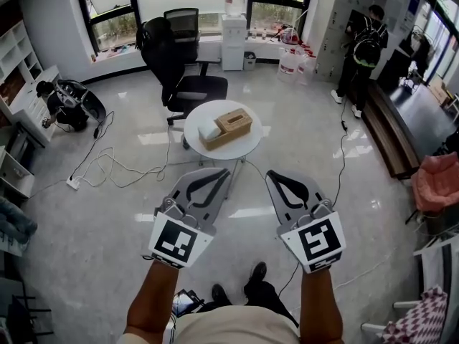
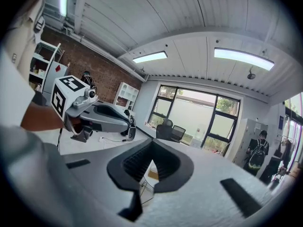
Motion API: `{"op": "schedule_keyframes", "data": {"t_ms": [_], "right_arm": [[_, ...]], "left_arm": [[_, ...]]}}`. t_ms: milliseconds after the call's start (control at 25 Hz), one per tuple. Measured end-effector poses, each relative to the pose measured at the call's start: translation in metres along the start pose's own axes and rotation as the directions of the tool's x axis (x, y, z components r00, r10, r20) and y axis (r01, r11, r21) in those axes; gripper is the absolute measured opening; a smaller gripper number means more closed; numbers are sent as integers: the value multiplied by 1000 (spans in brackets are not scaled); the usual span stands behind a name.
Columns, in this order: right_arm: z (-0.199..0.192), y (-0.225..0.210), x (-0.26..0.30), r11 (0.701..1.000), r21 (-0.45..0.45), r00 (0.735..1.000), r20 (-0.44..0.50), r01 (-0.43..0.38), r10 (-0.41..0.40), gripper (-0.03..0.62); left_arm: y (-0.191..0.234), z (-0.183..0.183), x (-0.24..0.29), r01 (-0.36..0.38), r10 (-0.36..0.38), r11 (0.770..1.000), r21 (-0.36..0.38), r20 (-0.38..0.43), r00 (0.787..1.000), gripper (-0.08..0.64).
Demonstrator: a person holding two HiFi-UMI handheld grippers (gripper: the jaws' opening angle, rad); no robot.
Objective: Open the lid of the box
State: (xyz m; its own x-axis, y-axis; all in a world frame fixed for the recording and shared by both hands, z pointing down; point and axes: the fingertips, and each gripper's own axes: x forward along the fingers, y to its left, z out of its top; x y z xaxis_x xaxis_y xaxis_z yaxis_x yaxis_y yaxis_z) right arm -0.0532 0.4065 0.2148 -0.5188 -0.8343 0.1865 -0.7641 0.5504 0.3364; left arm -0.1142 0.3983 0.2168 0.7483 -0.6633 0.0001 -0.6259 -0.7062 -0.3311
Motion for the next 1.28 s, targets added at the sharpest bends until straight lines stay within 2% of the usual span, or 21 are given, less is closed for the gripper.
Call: {"op": "schedule_keyframes", "data": {"t_ms": [480,1280], "right_arm": [[-29,-74,37,998,-28,998,33,-58,59,-9],[-66,-187,99,987,-18,984,68,-162,163,-9]], "left_arm": [[17,-5,77,-73,73,997,4,-40,997,15],[41,-19,204,-144,146,989,25,-97,985,15]]}}
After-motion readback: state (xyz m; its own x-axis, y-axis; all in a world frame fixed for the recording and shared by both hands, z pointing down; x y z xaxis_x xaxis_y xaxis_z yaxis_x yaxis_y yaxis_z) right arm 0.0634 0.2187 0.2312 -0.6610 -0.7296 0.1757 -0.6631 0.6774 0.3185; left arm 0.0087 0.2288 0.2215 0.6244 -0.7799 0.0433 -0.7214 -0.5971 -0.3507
